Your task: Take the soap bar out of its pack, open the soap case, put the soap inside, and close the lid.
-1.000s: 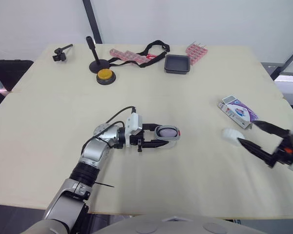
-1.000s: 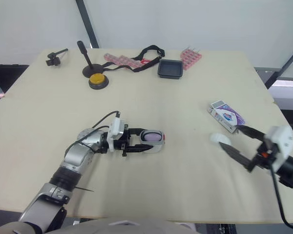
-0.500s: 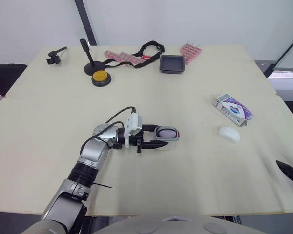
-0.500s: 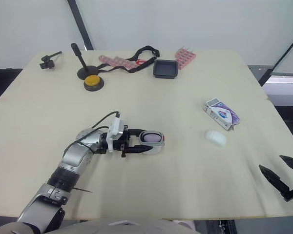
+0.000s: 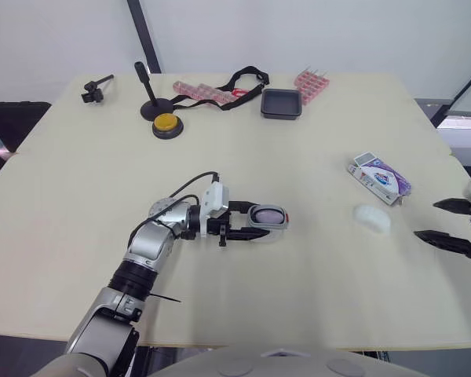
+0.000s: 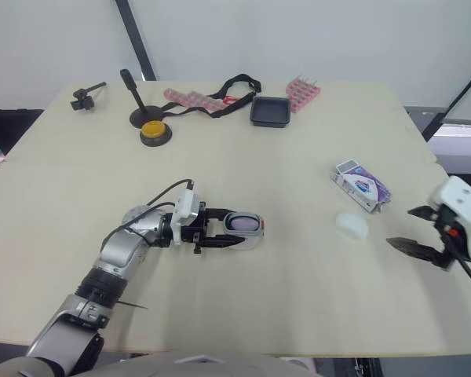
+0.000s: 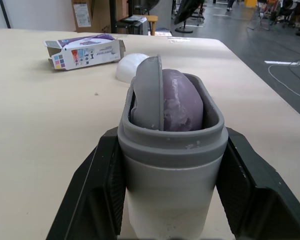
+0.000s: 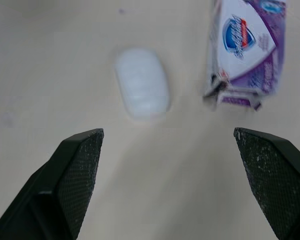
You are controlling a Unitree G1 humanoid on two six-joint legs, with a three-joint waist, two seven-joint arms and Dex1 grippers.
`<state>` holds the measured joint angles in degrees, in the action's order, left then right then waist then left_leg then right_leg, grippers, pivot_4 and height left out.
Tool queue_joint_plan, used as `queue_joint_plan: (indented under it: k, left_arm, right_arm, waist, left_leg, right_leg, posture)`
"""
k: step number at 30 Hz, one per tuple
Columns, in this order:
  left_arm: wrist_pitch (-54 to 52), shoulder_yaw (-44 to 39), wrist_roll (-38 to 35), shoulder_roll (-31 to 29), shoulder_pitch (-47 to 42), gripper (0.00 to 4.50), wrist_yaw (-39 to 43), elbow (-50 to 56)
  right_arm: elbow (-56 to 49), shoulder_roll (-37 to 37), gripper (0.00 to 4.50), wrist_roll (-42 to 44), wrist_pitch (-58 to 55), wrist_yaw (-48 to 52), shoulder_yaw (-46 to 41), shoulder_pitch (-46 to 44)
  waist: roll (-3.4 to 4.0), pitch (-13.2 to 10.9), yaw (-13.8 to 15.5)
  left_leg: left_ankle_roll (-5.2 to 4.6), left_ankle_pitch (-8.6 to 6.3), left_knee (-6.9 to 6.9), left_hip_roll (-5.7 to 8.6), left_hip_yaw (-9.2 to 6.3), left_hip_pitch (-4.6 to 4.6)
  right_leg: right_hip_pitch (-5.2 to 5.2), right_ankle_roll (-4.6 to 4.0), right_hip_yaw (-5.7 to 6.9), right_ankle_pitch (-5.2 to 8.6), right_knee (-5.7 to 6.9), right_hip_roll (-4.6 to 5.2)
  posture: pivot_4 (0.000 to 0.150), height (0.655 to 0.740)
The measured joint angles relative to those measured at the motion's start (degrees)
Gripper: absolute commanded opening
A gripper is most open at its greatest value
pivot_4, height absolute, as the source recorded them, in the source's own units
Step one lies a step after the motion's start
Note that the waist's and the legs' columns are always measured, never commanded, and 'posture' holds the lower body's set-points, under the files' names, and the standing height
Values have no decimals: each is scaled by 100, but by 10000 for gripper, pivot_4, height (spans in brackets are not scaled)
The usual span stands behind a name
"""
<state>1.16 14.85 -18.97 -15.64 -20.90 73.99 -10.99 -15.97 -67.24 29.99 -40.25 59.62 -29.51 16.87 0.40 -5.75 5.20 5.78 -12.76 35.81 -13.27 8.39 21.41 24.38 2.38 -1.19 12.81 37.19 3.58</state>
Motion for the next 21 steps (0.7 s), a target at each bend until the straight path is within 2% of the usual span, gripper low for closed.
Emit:
queue_joint_plan:
  k: [5, 10, 21]
  left_arm:
    - [-2, -1, 22, -1, -14, 19396, -3, 0]
    - [0, 0, 59, 28, -24, 19396, 0, 4]
    - [-49, 43, 55, 56, -17, 19396, 71, 35]
  right_arm:
    - [-253, -511, 44862, 86, -1009, -123, 1128, -1100]
    - [-55, -659, 44862, -89, -1358, -143, 2272, -2231]
    - [458, -376, 44862, -649, -1420, 66, 3761, -3350]
  waist:
    - [1, 0, 22]
    - [1, 0, 24]
    - [1, 0, 42]
  left_leg:
    - [-3, -2, 7, 0, 3, -1]
    - [-3, -2, 8, -1, 4, -1]
    - [-4, -2, 9, -3, 7, 1]
  right_leg:
    - [4, -1, -6, 0, 3, 3]
    - [5, -1, -6, 0, 5, 4]
    - [9, -2, -7, 1, 10, 5]
  posture:
    - [1500, 7291]
    - [1500, 7291]
    - [1500, 7291]
